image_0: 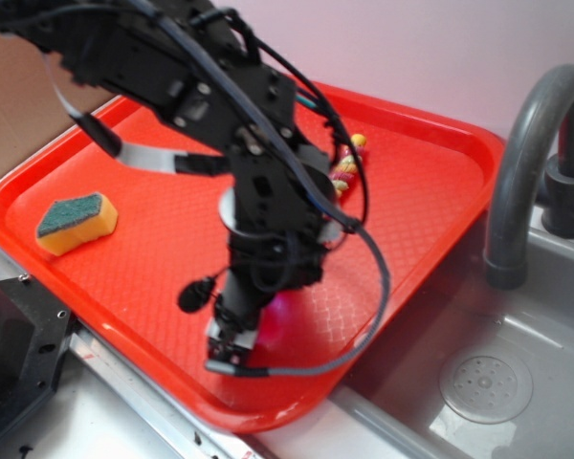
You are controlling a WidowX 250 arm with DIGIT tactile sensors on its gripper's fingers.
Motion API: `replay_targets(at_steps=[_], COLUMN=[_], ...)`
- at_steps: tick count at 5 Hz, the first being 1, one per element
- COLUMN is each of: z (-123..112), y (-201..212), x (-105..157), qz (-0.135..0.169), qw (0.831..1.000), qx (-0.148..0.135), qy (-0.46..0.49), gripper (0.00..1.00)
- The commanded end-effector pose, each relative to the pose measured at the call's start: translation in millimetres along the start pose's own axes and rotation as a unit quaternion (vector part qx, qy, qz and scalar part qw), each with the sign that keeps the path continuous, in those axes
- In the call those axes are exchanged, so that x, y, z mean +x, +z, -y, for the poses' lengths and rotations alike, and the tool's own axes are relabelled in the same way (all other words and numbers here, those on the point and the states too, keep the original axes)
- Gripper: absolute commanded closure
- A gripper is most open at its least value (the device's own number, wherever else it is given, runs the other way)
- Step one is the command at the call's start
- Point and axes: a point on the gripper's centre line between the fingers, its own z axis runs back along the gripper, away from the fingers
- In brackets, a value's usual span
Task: Grab the rock.
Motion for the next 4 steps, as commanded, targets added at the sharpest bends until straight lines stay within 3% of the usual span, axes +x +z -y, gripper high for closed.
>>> replay_targets(at_steps=[1,2,3,4], z=[-43,-45,-42,-51], y=[93,126,155,152], x=[-62,-115,-148,-141], qz=[0.112,0.165,0.199,0.202], qw=[0.962,0.916,0.880,0.889], qx=[-0.032,-0.063,-0.096,-0.114], qy=[0.247,0.361,0.421,0.395], gripper=[1.00,1.00,1.00,1.00])
